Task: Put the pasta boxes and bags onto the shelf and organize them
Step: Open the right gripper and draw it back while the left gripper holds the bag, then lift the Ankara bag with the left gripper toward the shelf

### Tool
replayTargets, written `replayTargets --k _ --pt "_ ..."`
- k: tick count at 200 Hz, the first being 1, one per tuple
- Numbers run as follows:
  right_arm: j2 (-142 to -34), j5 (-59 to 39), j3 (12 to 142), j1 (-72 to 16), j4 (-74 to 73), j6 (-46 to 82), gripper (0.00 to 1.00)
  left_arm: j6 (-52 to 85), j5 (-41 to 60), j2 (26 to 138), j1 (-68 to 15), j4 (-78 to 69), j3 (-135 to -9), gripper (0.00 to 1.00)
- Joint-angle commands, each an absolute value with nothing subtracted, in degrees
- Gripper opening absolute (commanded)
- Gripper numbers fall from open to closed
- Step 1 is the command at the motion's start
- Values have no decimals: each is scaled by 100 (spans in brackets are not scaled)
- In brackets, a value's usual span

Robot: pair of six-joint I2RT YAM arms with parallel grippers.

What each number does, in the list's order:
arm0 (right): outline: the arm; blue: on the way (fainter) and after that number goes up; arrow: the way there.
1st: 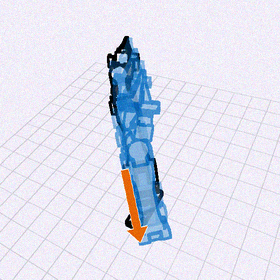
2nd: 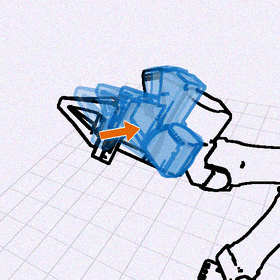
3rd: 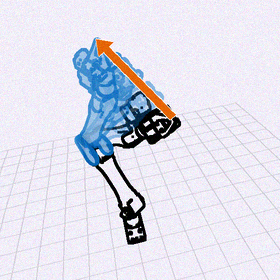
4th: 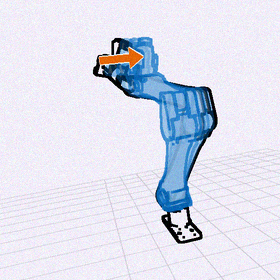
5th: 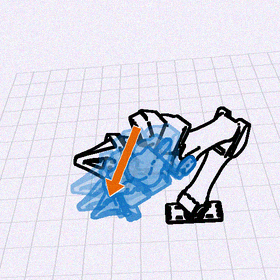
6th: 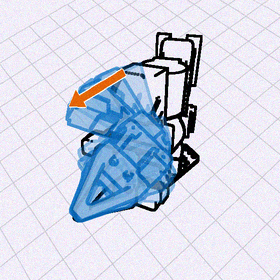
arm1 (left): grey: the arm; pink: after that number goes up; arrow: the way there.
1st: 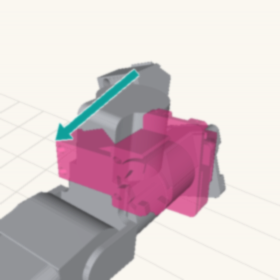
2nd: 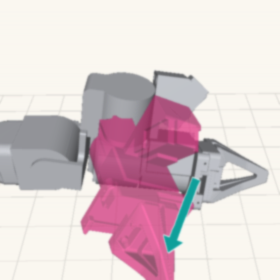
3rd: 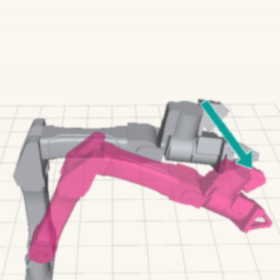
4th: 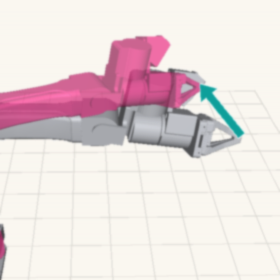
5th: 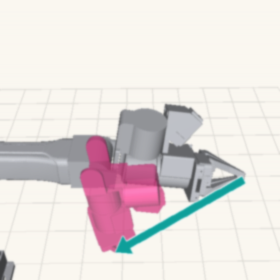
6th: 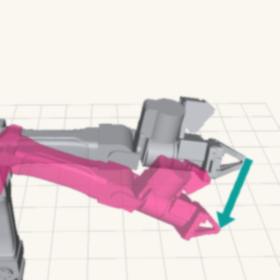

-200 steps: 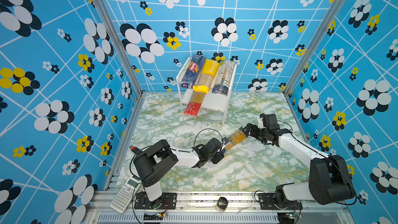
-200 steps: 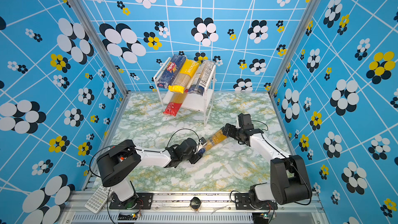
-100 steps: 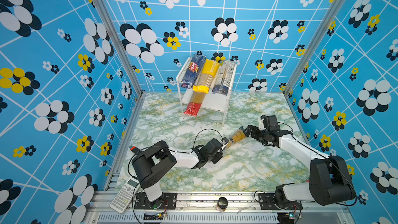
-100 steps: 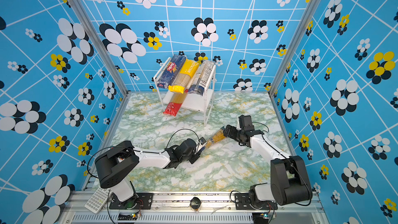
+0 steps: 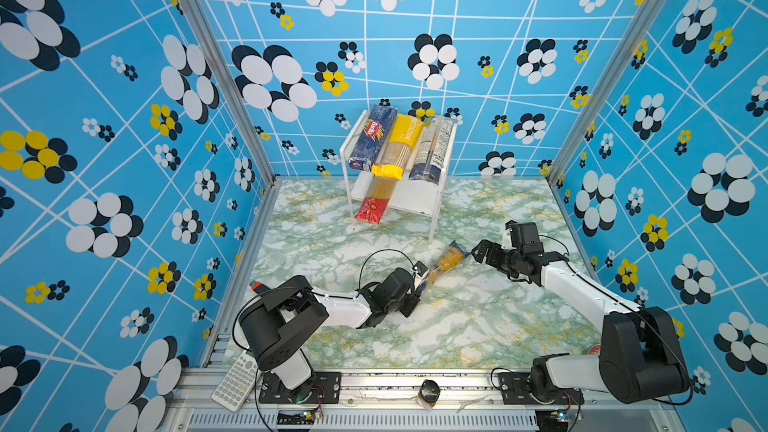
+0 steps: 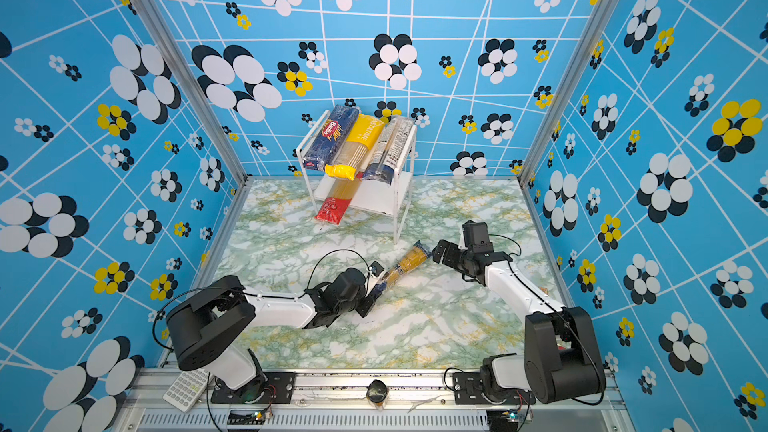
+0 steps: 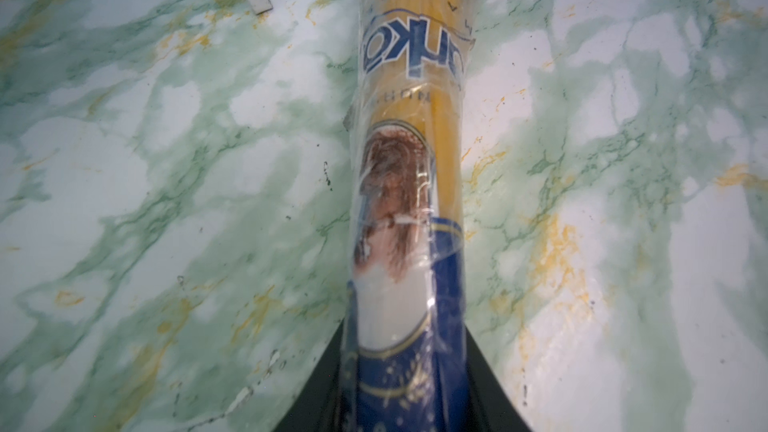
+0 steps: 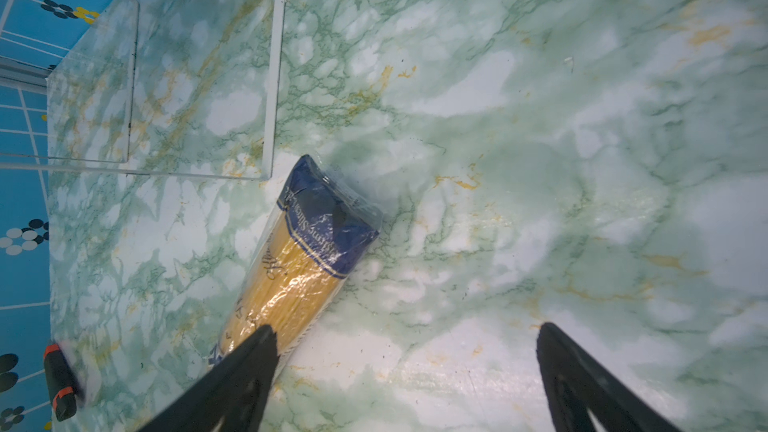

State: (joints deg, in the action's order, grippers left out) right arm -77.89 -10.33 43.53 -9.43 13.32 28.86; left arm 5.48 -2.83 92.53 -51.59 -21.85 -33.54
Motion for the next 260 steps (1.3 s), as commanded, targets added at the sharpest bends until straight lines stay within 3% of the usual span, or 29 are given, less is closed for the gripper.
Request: replayTargets --k 1,122,260 --pt "-7776 -923 4257 -883 1477 2781 99 1023 241 8917 -5032 -1855 -2992 0" --pt "-7971 -971 4252 -877 1371 2839 99 2377 1825 7278 -3985 -1888 -2306 0" --pt "-8231 -1047 4324 -871 1343 2865 99 3868 3171 5823 -3468 -2288 -2205 0"
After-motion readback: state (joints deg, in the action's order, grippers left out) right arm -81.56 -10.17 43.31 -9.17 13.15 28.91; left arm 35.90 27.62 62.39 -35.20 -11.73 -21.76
